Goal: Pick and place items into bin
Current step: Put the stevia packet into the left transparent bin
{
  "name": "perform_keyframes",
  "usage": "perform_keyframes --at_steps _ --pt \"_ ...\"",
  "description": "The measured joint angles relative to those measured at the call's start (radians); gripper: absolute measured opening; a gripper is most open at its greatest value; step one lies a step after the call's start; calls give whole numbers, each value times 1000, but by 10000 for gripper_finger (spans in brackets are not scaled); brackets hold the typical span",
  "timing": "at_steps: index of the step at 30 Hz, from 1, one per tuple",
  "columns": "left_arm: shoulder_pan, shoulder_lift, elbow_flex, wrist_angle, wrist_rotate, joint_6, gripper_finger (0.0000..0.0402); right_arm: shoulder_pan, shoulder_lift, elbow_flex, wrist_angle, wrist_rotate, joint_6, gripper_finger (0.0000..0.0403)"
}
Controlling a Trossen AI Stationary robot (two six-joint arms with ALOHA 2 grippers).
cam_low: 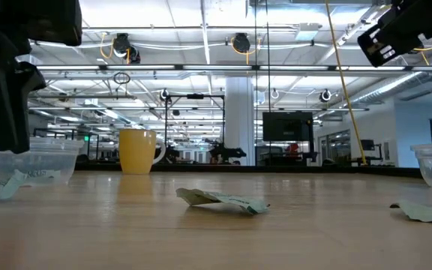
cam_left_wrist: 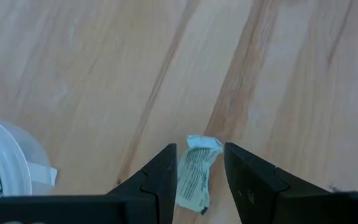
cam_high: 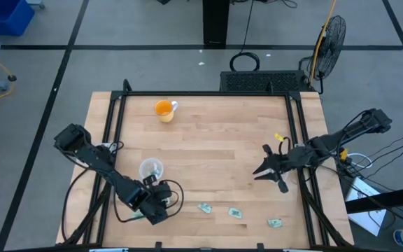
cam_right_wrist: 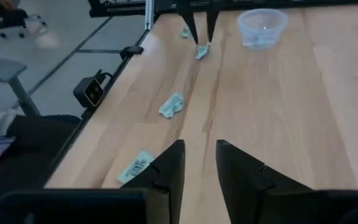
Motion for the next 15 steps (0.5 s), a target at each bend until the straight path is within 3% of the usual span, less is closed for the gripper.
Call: perform_keyframes --at_steps 8,15 --pt "-2 50 -31 22 16 -10 136 0 21 0 2 126 -111 84" --pt "5 77 -49 19 25 -15 136 -9 21 0 18 130 -162 84"
